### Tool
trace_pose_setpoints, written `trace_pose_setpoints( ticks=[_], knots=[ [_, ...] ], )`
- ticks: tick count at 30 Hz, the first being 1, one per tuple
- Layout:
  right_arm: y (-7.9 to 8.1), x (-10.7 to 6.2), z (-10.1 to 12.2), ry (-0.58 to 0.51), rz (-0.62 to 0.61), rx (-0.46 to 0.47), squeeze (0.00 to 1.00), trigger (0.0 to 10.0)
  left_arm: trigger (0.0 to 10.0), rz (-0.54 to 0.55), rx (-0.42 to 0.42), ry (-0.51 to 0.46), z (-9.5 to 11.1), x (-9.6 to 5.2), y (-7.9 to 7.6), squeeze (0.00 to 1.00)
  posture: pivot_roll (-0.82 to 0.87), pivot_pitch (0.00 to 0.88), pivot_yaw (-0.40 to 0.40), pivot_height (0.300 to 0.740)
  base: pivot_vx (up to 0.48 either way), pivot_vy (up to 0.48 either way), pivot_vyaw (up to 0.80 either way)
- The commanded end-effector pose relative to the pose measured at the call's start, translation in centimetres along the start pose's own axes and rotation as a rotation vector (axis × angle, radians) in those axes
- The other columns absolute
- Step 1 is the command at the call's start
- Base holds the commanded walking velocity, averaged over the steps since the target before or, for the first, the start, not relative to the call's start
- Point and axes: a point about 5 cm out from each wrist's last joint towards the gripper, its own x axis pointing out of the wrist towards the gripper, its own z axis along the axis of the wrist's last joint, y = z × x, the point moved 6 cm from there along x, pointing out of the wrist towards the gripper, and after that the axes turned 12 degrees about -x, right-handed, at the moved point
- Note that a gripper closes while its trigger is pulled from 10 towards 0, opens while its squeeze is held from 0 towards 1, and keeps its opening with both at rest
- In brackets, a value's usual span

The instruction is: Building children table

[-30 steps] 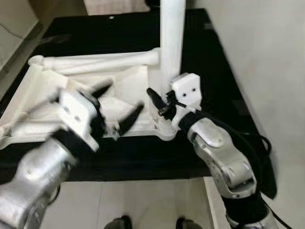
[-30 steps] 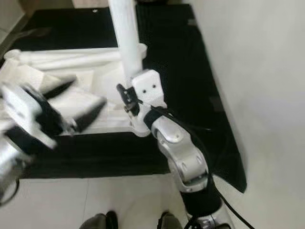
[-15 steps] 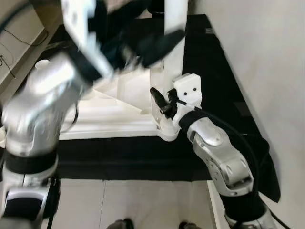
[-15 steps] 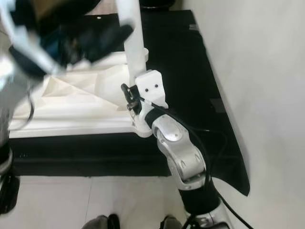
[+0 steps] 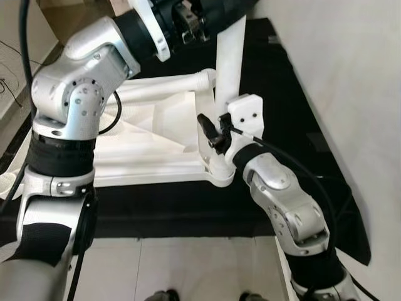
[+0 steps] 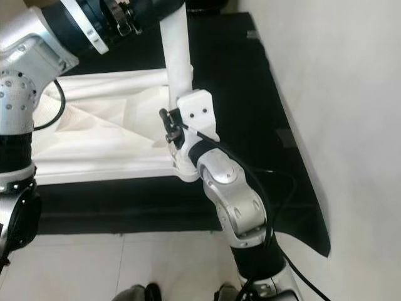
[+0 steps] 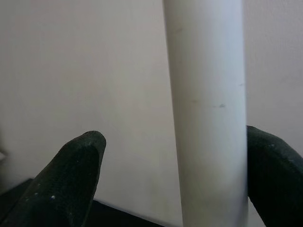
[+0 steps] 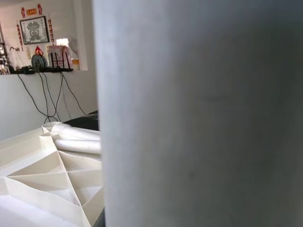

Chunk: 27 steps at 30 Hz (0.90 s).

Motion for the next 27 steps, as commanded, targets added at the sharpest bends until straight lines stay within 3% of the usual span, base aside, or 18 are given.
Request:
trace_pose_setpoints(
  ticks=[1,2,3,4,9,19,20,21,22,27],
  knots=[
    [1.6,-0.4,-3.9,0.15,0.054,0.02,0.0,10.0,5.7,0.068,-0.077,0.075,-2.0,-0.4,1.9,0.0,0.04,0.214,0.089,0.74,0.0,0.0,0.0],
    [1.6,-0.4,-3.8,0.149,0.052,0.022,0.0,10.0,4.5,0.031,-0.154,0.104,-2.7,-0.2,1.3,0.0,0.04,0.214,0.09,0.74,0.0,0.0,0.0],
    [1.6,-0.4,-3.8,0.149,0.052,0.022,0.0,10.0,4.5,0.031,-0.154,0.104,-2.7,-0.2,1.3,0.0,0.04,0.214,0.09,0.74,0.0,0.0,0.0],
    [1.6,-0.4,-3.8,0.148,0.052,0.023,0.0,10.0,9.8,0.005,-0.19,0.121,-3.0,-0.1,0.8,0.0,0.04,0.215,0.09,0.74,0.0,0.0,0.0],
    [1.6,-0.3,-3.7,0.147,0.05,0.028,0.0,10.0,10.0,-0.076,-0.261,0.176,-3.8,-0.1,-0.7,0.0,0.04,0.214,0.089,0.74,0.0,0.0,0.0],
    [1.6,-0.3,-3.5,0.142,0.046,0.034,0.0,10.0,10.0,-0.109,-0.196,0.265,-4.8,-0.5,-1.6,0.0,0.05,0.216,0.09,0.74,0.0,0.0,0.0],
    [1.7,-0.3,-3.4,0.141,0.046,0.035,0.0,10.0,9.1,-0.112,-0.166,0.275,-4.9,-0.6,-1.7,0.0,0.05,0.217,0.09,0.74,0.0,0.0,0.0],
    [1.7,-0.3,-3.4,0.141,0.045,0.037,0.0,10.0,2.9,-0.113,-0.142,0.287,-5.0,-0.6,-1.8,0.0,0.05,0.217,0.09,0.74,0.0,0.0,0.0],
    [1.7,-0.3,-3.4,0.14,0.044,0.039,0.0,10.0,0.0,-0.116,-0.123,0.294,-5.1,-0.7,-1.9,0.0,0.05,0.217,0.09,0.74,0.0,0.0,0.0],
    [1.7,-0.3,-3.4,0.139,0.042,0.042,0.0,10.0,0.0,-0.123,-0.09,0.309,-5.2,-0.7,-2.1,0.0,0.05,0.218,0.091,0.74,0.0,0.0,0.0]
  ],
)
